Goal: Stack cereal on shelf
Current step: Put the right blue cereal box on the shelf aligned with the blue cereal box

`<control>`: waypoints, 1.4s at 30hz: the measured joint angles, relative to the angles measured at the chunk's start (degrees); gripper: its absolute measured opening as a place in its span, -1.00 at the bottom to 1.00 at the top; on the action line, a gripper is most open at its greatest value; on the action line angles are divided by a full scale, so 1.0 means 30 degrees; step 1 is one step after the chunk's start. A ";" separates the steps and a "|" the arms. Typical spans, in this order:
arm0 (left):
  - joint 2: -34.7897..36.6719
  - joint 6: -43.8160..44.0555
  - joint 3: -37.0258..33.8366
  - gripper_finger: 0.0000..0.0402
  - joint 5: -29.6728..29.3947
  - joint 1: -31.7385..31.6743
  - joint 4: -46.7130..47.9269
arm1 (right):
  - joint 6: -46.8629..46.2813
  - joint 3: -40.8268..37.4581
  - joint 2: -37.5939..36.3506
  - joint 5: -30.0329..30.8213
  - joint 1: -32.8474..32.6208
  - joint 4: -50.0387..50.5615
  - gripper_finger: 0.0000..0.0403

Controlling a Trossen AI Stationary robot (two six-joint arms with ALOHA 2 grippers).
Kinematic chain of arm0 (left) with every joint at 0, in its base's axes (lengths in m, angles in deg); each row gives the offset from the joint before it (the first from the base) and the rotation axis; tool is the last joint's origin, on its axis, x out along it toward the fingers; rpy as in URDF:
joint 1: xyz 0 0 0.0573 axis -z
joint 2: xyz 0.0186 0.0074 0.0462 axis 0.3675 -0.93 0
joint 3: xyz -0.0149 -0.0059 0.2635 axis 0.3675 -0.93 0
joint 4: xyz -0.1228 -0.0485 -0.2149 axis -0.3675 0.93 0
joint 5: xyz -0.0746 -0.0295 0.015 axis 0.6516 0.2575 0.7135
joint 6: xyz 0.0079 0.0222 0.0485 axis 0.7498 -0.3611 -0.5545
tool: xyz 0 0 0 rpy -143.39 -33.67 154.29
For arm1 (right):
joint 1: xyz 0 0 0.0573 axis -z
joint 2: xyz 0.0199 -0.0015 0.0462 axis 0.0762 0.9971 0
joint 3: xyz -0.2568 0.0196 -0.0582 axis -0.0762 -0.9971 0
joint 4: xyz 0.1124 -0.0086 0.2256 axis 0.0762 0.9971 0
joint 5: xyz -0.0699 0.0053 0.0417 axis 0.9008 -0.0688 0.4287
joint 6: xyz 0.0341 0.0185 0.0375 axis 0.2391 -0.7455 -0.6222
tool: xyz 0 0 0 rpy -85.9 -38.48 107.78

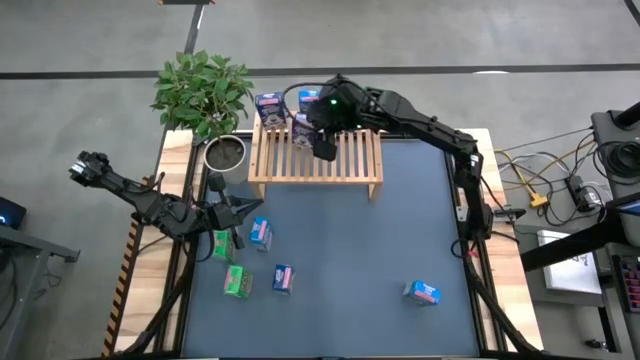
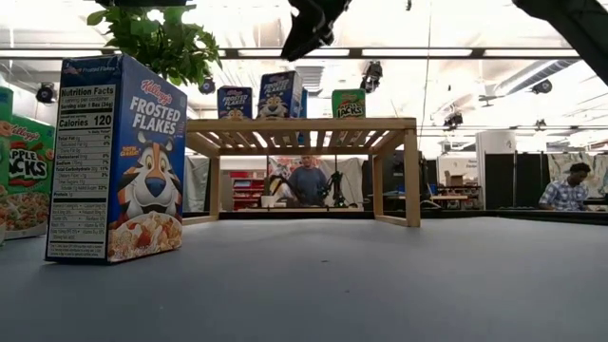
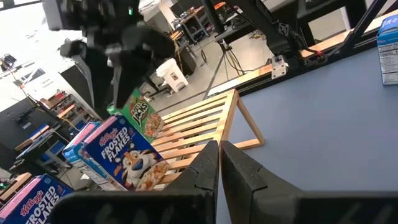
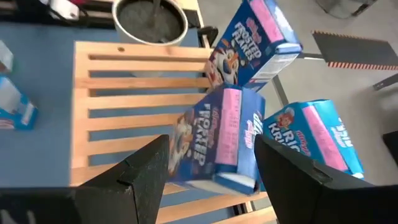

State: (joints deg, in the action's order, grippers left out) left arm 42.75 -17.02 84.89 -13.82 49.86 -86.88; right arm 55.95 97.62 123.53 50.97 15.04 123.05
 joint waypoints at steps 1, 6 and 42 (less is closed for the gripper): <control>-0.0004 0.0000 -0.0004 -1.00 0.0000 0.0000 -0.0002 | -0.0135 0.0000 -0.0195 0.0007 -0.0070 0.0080 0.12; -0.0004 0.0000 -0.0004 -1.00 0.0000 0.0000 -0.0015 | -0.0496 0.0007 -0.1393 0.0002 -0.0216 0.1634 0.06; -0.0023 -0.0146 -0.0004 -1.00 0.0000 0.0000 0.0000 | 0.0250 -0.5898 -0.0625 0.1200 0.0465 -0.5861 -0.96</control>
State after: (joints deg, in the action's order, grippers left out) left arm 42.69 -17.46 84.88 -13.82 49.86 -86.88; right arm 56.70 79.93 121.65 54.57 16.44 105.47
